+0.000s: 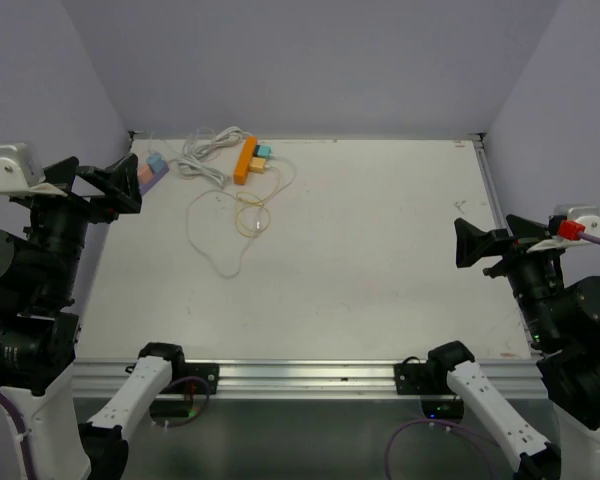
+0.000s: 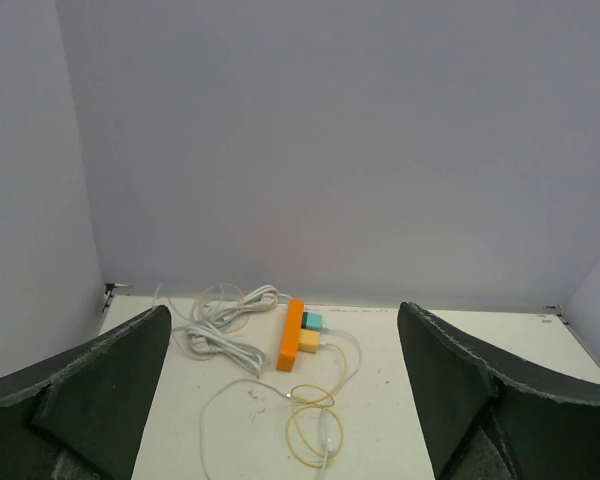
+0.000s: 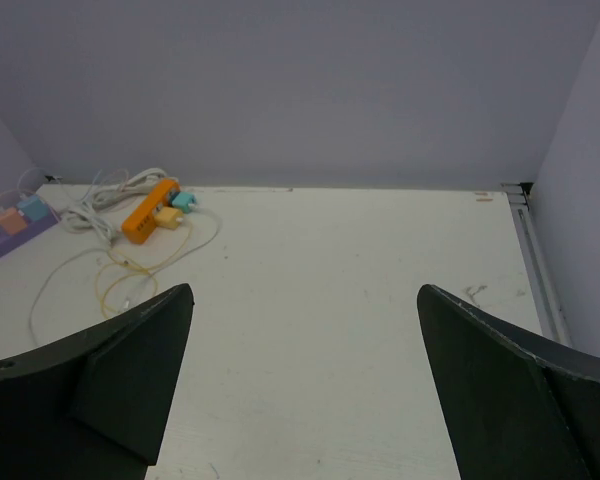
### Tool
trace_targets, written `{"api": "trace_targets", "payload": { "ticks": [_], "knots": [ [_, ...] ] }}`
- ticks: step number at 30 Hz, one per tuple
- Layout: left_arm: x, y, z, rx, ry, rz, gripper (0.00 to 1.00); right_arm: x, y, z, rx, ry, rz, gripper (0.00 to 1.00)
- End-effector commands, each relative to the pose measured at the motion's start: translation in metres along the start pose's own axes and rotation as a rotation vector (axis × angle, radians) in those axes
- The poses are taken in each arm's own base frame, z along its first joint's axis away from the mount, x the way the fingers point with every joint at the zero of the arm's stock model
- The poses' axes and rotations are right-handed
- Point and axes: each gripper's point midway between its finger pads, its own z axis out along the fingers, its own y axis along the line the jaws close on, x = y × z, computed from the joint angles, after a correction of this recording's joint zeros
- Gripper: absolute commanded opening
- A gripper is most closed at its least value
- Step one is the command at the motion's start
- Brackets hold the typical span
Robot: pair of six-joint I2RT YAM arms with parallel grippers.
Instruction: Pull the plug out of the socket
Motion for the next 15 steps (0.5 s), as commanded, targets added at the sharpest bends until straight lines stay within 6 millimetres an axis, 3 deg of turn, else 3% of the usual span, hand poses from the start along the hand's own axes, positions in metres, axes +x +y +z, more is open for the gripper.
{"api": "trace_targets", "payload": {
  "ticks": [1, 6, 8, 15],
  "knots": [
    [0.001, -0.002, 0.000, 0.012, 0.004, -0.002, 1.00, -0.011, 0.004, 0.001, -0.024, -0.034, -0.012, 0.99],
    [0.015, -0.002, 0.008, 0.014, 0.036, -0.006, 1.00, -0.005, 0.006, 0.003, -0.033, -0.031, 0.004, 0.99],
    [0.020, -0.004, 0.013, 0.024, 0.047, -0.011, 1.00, 0.006, 0.009, 0.009, -0.040, 0.003, 0.009, 0.99],
    [0.087, 0.006, 0.050, -0.008, 0.221, 0.004, 1.00, 0.059, 0.026, 0.036, -0.071, 0.170, 0.126, 0.99]
  ]
}}
